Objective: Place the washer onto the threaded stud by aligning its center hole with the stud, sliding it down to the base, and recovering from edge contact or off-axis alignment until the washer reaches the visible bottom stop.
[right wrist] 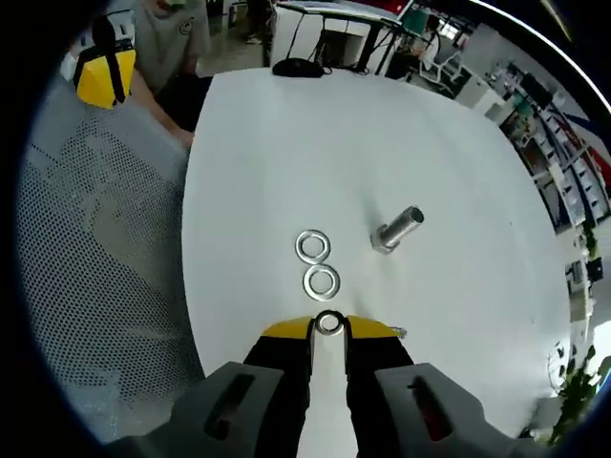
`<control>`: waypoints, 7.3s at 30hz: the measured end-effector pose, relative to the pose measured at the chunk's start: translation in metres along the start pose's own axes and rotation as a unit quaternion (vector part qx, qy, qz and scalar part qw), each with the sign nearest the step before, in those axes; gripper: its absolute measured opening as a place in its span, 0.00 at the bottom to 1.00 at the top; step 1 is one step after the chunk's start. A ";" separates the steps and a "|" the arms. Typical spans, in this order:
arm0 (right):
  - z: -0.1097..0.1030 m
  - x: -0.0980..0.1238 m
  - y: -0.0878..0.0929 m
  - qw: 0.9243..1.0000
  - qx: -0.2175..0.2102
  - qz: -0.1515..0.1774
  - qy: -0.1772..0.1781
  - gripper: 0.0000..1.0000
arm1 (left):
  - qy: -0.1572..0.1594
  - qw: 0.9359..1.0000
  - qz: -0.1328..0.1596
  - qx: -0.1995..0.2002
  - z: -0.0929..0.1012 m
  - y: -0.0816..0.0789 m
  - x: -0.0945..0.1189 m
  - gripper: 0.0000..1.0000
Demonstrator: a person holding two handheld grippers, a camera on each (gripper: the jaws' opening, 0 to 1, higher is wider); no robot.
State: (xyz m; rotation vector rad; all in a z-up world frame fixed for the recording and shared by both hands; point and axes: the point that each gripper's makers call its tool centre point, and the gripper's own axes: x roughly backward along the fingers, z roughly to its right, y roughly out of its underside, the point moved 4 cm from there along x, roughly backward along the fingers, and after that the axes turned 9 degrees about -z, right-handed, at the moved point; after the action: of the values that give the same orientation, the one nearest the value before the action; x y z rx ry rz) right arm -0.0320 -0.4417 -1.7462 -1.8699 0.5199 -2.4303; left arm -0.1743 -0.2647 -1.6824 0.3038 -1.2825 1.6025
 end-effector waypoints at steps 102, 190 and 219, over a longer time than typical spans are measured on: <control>0.048 -0.046 0.010 0.991 -0.034 -0.114 -0.057 0.13 | -0.003 1.000 0.002 0.018 -0.004 0.000 0.001 0.00; -0.055 0.157 0.112 0.923 -0.265 0.247 0.129 0.39 | -0.005 1.000 -0.003 -0.007 0.006 -0.001 -0.003 0.07; -0.066 0.148 0.105 0.935 -0.248 0.242 0.076 0.33 | -0.020 0.999 -0.032 -0.013 0.005 0.005 -0.003 0.05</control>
State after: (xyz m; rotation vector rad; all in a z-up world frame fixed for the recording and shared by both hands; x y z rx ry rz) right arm -0.1539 -0.5583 -1.6517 -1.4268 1.5206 -2.2378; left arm -0.1788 -0.2702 -1.6858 0.3583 -1.3115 1.5314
